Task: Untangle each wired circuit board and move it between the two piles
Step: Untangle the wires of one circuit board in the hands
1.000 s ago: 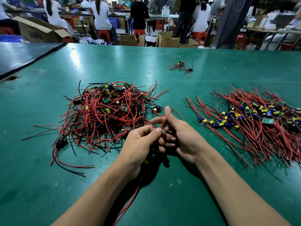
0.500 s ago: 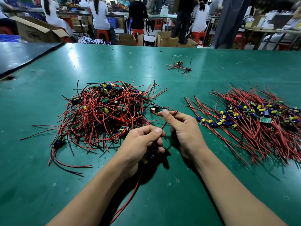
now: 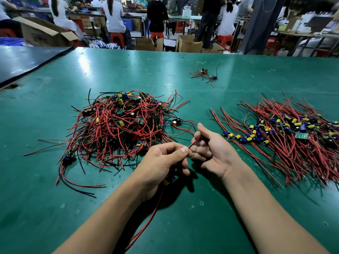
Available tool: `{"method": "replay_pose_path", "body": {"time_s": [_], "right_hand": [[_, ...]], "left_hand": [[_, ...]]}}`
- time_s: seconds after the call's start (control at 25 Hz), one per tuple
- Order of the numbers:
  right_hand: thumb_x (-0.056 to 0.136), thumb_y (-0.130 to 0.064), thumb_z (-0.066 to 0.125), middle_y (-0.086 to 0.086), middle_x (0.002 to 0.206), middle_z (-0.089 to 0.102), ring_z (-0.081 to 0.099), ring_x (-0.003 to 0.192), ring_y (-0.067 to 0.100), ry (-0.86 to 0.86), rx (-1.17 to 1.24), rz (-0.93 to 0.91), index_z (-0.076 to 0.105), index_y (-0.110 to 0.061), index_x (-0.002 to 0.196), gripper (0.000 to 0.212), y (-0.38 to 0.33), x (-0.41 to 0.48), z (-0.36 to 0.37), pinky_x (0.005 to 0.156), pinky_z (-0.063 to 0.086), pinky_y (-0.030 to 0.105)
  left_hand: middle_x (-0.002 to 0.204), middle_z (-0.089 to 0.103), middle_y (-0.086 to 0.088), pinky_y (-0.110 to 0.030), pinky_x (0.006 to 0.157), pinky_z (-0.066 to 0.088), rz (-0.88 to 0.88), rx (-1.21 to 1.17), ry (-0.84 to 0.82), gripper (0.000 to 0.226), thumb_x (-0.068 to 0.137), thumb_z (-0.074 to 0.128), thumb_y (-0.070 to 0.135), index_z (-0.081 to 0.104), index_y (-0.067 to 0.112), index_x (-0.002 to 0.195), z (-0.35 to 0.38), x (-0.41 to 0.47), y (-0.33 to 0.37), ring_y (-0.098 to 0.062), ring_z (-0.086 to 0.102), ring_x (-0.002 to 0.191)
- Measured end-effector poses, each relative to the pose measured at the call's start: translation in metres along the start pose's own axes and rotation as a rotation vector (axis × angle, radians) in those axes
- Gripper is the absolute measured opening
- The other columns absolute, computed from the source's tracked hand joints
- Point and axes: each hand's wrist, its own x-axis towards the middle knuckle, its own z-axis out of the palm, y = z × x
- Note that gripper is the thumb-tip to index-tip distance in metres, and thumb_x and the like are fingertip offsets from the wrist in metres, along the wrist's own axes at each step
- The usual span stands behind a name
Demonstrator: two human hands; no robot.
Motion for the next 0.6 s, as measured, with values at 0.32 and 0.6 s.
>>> {"method": "replay_pose_path", "body": {"time_s": [0.32, 0.6], "right_hand": [[0.088, -0.053, 0.059, -0.006, 0.055, 0.030, 0.022, 0.029, 0.003, -0.104, 0.098, 0.052, 0.066, -0.008, 0.079, 0.047, -0.005, -0.007, -0.002, 0.030, 0.019, 0.014], [0.076, -0.066, 0.066, -0.007, 0.057, 0.035, 0.025, 0.037, 0.005, 0.005, -0.181, -0.142, 0.065, -0.013, 0.092, 0.056, -0.001, -0.005, -0.004, 0.036, 0.021, 0.018]], "left_hand": [[0.065, 0.062, -0.009, -0.020, 0.055, 0.052, 0.015, 0.003, 0.087, 0.019, 0.096, 0.055, 0.014, 0.067, -0.001, 0.094, 0.004, -0.002, -0.001, -0.018, 0.063, 0.054], [0.096, 0.074, -0.018, -0.033, 0.071, 0.060, -0.119, -0.329, 0.181, 0.061, 0.098, 0.034, 0.054, 0.054, 0.002, 0.121, -0.002, 0.009, 0.005, -0.026, 0.073, 0.084]]}}
